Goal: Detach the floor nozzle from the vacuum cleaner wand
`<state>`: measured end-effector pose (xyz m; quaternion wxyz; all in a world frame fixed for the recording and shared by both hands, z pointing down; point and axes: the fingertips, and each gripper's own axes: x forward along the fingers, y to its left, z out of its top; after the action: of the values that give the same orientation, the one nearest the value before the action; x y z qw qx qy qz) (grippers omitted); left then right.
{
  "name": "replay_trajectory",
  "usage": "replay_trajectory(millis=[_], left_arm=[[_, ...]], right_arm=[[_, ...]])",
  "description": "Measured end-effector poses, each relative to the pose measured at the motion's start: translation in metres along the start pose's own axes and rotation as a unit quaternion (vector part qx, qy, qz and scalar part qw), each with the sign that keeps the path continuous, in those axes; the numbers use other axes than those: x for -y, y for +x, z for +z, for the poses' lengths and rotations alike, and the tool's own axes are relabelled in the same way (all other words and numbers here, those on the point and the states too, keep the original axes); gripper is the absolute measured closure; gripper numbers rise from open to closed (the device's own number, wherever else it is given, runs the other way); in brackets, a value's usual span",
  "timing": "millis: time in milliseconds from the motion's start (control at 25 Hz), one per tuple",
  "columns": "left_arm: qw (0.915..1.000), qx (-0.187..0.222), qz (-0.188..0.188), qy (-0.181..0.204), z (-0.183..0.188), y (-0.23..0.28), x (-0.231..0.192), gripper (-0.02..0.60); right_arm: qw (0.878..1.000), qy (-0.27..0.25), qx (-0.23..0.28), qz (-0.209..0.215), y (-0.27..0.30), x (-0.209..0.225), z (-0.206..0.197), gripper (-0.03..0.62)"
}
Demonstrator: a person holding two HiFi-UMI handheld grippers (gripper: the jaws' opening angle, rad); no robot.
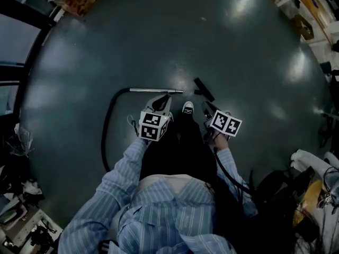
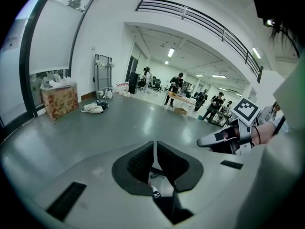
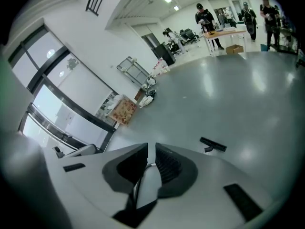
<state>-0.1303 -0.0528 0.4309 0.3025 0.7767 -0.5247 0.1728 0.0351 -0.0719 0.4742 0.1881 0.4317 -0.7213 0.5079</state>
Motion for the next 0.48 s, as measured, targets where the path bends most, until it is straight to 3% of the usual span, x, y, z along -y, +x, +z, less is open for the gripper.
replay_trajectory(millis=[360, 480], left_arm=[[0.9994, -0.007, -0.032, 0.008, -0.021, -0.041, 0.033, 0.558], [0.9994, 0.000, -0.031, 0.017, -0.006, -0.045, 0.048, 0.560]], right_arm=[[0.999, -0.052, 0.015, -0.005, -0.044, -0.024, -0.005, 0.542], [0.999, -0.049, 0.022, -0.001, -0.062, -0.025, -0.001, 0.542]])
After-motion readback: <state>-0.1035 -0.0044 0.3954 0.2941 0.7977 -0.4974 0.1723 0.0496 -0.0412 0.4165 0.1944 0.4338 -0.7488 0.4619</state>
